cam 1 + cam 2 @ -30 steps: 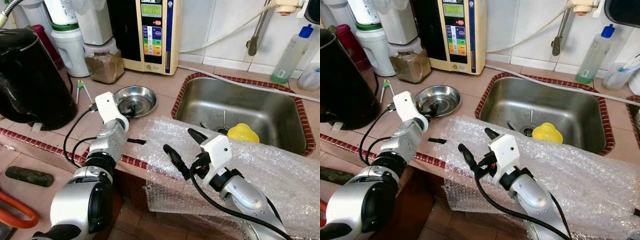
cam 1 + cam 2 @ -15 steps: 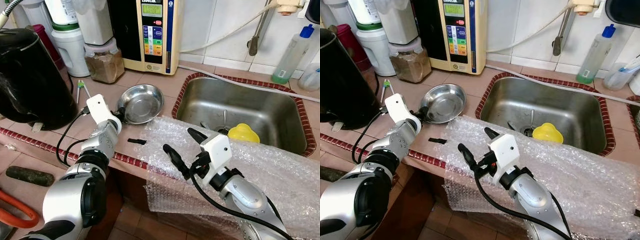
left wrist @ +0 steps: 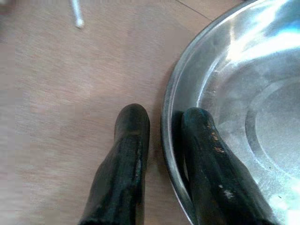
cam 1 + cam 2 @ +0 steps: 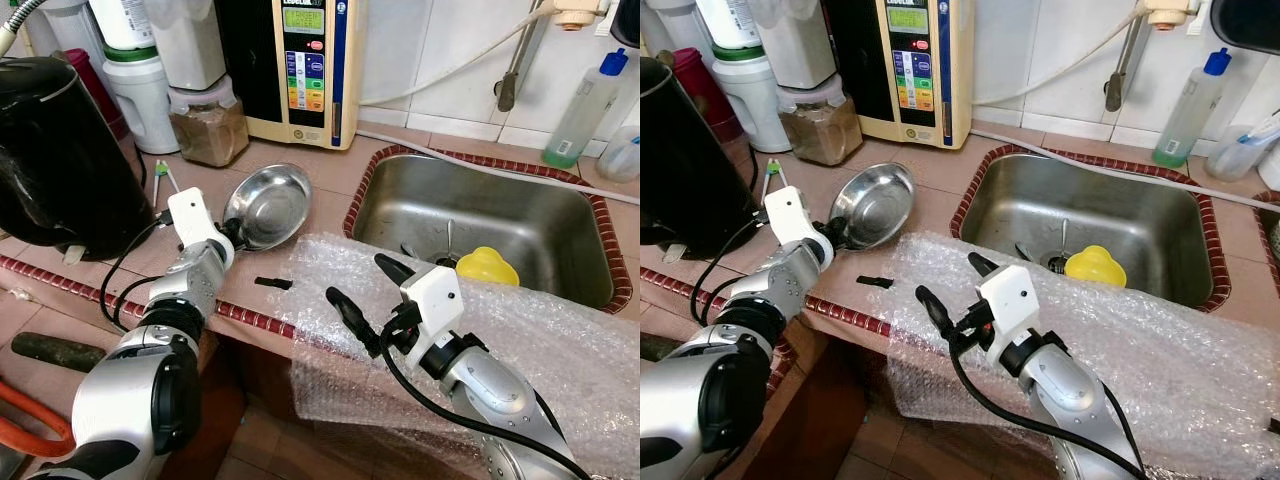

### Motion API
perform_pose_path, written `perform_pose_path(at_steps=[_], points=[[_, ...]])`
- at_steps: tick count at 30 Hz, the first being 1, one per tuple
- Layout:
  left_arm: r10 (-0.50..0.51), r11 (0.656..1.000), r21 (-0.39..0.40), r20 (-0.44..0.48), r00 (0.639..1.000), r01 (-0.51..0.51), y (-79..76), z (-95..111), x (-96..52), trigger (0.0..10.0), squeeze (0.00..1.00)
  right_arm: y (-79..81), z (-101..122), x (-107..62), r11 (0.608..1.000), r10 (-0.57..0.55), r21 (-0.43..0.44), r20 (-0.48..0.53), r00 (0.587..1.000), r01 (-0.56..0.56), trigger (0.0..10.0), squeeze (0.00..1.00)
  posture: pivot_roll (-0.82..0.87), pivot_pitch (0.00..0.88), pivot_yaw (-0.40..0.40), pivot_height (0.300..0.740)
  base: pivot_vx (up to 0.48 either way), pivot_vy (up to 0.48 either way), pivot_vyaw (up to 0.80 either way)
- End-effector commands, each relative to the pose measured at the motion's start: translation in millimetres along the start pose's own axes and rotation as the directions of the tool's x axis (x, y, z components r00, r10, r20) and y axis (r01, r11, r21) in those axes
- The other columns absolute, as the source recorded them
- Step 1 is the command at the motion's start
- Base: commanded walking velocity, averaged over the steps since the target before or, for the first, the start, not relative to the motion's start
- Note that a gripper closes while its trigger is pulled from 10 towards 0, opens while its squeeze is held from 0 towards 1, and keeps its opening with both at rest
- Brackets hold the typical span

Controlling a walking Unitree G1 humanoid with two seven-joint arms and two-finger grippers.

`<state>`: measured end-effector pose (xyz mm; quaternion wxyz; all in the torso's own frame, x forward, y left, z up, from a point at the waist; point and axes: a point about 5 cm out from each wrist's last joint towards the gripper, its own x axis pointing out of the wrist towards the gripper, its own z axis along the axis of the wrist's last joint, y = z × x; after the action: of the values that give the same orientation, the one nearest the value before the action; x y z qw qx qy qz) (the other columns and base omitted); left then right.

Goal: Kitchen organization

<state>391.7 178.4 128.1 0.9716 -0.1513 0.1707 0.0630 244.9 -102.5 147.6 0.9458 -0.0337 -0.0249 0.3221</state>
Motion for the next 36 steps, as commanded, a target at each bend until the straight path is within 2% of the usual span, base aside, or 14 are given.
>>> perform_pose_path(at_steps=[1, 6, 9, 13, 15, 20, 22, 23, 26, 33, 34, 36], points=[[0.019, 1.0, 0.02, 0.007, 1.0, -0.019, 8.3, 3, -0.6, 0.0, 0.0, -2.3, 1, 1.1, 1.0, -0.002, -0.005, 0.001, 1.0, 0.002, 10.0, 0.0, -0.06, 0.034, 0.065, 0.74, 0.0, 0.0, 0.0], [0.021, 1.0, 0.014, 0.036, 0.999, -0.021, 15.3, 11, -1.6, 0.0, 0.0, -3.6, 0, 1.5, 1.0, 0.0, -0.007, -0.001, 1.0, 0.0, 10.0, 0.0, -0.05, 0.03, 0.061, 0.74, 0.0, 0.0, 0.0], [0.019, 0.999, 0.048, 0.074, 0.997, -0.022, 17.6, 16, -2.6, 0.0, 0.0, -3.9, 0, 2.0, 1.0, 0.001, -0.009, -0.002, 1.0, -0.001, 10.0, 0.0, -0.05, 0.03, 0.06, 0.74, 0.0, 0.0, 0.0], [0.01, 0.999, 0.052, 0.066, 0.998, -0.013, 19.7, 9, -3.6, 0.0, 0.0, -4.6, -1, 2.6, 1.0, 0.002, -0.011, -0.006, 1.0, -0.002, 10.0, 0.0, -0.05, 0.029, 0.057, 0.74, 0.0, 0.0, 0.0], [0.001, 1.0, 0.022, 0.041, 0.999, -0.002, 19.4, 2, -3.9, 0.0, 0.0, -5.0, -1, 2.7, 1.0, 0.002, -0.013, -0.007, 1.0, -0.002, 10.0, 0.0, -0.05, 0.029, 0.054, 0.74, 0.0, 0.0, 0.0], [-0.032, 0.999, 0.005, 0.062, 0.998, 0.032, 15.9, 2, -4.6, 0.0, 0.0, -6.0, -2, 2.5, 1.0, 0.002, -0.016, -0.009, 1.0, -0.002, 10.0, 0.0, -0.05, 0.028, 0.05, 0.74, 0.0, 0.0, 0.0], [-0.038, 0.999, -0.015, 0.103, 0.994, 0.04, 15.2, 7, -5.1, 0.0, 0.0, -6.7, -2, 3.0, 1.0, 0.0, -0.018, -0.011, 1.0, 0.0, 10.0, 0.0, -0.05, 0.027, 0.049, 0.74, 0.0, 0.0, 0.0], [-0.022, 0.998, -0.047, 0.155, 0.988, 0.03, 16.1, 12, -6.1, 0.0, 0.0, -7.0, -2, 3.3, 1.0, 0.0, -0.018, -0.011, 1.0, 0.0, 10.0, 0.0, -0.05, 0.026, 0.048, 0.74, 0.0, 0.0, 0.0], [-0.051, 0.988, -0.126, 0.311, 0.949, 0.094, 11.7, 28, -11.0, 0.0, 0.0, -8.3, -2, 4.1, 1.0, -0.008, -0.021, -0.008, 1.0, 0.008, 10.0, 0.0, -0.05, 0.027, 0.047, 0.74, 0.0, 0.0, 0.0], [-0.117, 0.97, -0.15, 0.398, 0.91, 0.19, -1.5, 34, -16.2, 0.0, 0.0, -17.4, 1, 5.7, 0.997, -0.076, -0.023, 0.015, 0.997, 0.076, 10.0, 0.0, -0.05, 0.028, 0.045, 0.74, 0.0, 0.0, 0.0], [-0.157, 0.957, -0.151, 0.444, 0.882, 0.246, -8.7, 38, -19.3, 0.0, 0.0, -25.0, 3, 7.3, 0.991, -0.128, -0.028, 0.03, 0.991, 0.129, 10.0, 0.0, -0.05, 0.028, 0.045, 0.74, 0.0, 0.0, 0.0], [-0.201, 0.939, -0.153, 0.478, 0.855, 0.307, -16.6, 41, -22.2, 0.0, 0.0, -32.9, 6, 9.0, 0.983, -0.184, -0.016, 0.049, 0.982, 0.185, 10.0, 0.0, -0.05, 0.028, 0.045, 0.74, 0.0, 0.0, 0.0]])
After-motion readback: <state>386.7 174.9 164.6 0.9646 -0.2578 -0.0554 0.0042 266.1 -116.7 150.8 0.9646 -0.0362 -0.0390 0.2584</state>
